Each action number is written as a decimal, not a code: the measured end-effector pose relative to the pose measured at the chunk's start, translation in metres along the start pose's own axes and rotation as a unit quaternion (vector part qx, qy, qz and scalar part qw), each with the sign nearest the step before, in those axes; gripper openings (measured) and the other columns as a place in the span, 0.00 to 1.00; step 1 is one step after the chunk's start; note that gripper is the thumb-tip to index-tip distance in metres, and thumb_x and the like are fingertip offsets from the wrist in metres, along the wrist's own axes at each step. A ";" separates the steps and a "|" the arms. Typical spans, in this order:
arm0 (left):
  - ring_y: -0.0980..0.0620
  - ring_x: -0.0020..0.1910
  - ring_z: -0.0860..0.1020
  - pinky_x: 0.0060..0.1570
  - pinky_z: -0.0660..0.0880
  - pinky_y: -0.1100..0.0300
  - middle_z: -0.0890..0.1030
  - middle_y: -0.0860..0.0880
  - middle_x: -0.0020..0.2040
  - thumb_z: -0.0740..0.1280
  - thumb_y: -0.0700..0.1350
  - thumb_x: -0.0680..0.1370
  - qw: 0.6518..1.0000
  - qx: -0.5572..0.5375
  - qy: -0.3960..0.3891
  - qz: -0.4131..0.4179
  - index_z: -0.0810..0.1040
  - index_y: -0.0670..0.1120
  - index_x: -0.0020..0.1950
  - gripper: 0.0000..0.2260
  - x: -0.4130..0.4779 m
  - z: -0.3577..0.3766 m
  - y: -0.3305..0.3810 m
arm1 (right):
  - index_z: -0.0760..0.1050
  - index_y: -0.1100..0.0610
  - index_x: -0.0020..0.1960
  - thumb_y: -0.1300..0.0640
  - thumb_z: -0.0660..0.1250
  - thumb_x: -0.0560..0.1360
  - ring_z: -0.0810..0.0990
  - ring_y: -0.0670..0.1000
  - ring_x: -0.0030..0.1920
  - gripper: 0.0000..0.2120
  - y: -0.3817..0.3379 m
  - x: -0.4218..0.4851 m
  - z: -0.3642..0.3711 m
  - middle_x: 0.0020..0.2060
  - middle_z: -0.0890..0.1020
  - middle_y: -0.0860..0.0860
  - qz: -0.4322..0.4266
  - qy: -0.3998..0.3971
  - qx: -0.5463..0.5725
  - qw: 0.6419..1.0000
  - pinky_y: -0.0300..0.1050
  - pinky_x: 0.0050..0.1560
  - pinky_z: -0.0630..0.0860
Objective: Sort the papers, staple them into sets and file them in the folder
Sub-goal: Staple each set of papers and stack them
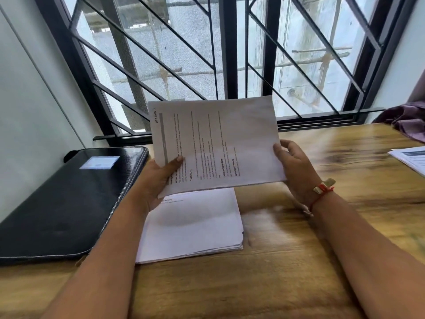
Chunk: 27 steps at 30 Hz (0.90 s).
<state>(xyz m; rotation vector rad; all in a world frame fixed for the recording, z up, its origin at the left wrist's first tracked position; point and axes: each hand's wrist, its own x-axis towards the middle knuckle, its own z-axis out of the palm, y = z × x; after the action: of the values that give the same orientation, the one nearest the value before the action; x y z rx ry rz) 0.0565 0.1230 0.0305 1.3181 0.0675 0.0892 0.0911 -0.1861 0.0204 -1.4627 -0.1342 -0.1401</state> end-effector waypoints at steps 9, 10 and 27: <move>0.44 0.57 0.83 0.50 0.83 0.48 0.84 0.43 0.58 0.72 0.41 0.75 0.993 -0.079 0.076 0.039 0.77 0.45 0.66 0.19 0.004 0.017 -0.005 | 0.66 0.65 0.68 0.36 0.73 0.62 0.82 0.64 0.58 0.46 -0.008 -0.025 0.027 0.60 0.80 0.65 0.241 -0.114 0.268 0.926 0.53 0.50 0.83; 0.44 0.57 0.83 0.51 0.82 0.47 0.84 0.43 0.58 0.71 0.42 0.76 0.993 -0.082 0.074 0.035 0.77 0.46 0.64 0.16 0.003 0.023 -0.008 | 0.67 0.64 0.68 0.37 0.74 0.62 0.82 0.64 0.58 0.45 -0.008 -0.031 0.035 0.60 0.80 0.65 0.246 -0.147 0.258 0.923 0.52 0.49 0.83; 0.48 0.50 0.85 0.54 0.82 0.47 0.86 0.49 0.49 0.64 0.43 0.82 0.997 -0.045 -0.053 -0.014 0.78 0.49 0.58 0.06 -0.021 0.060 -0.016 | 0.78 0.63 0.52 0.62 0.67 0.79 0.83 0.49 0.35 0.05 -0.008 -0.041 0.054 0.41 0.86 0.58 0.217 -0.069 0.180 0.957 0.39 0.34 0.81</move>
<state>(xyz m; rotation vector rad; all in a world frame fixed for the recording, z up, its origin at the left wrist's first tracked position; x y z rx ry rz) 0.0420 0.0587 0.0297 1.2292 -0.0075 -0.0017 0.0489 -0.1331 0.0262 -1.1046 0.0504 0.3314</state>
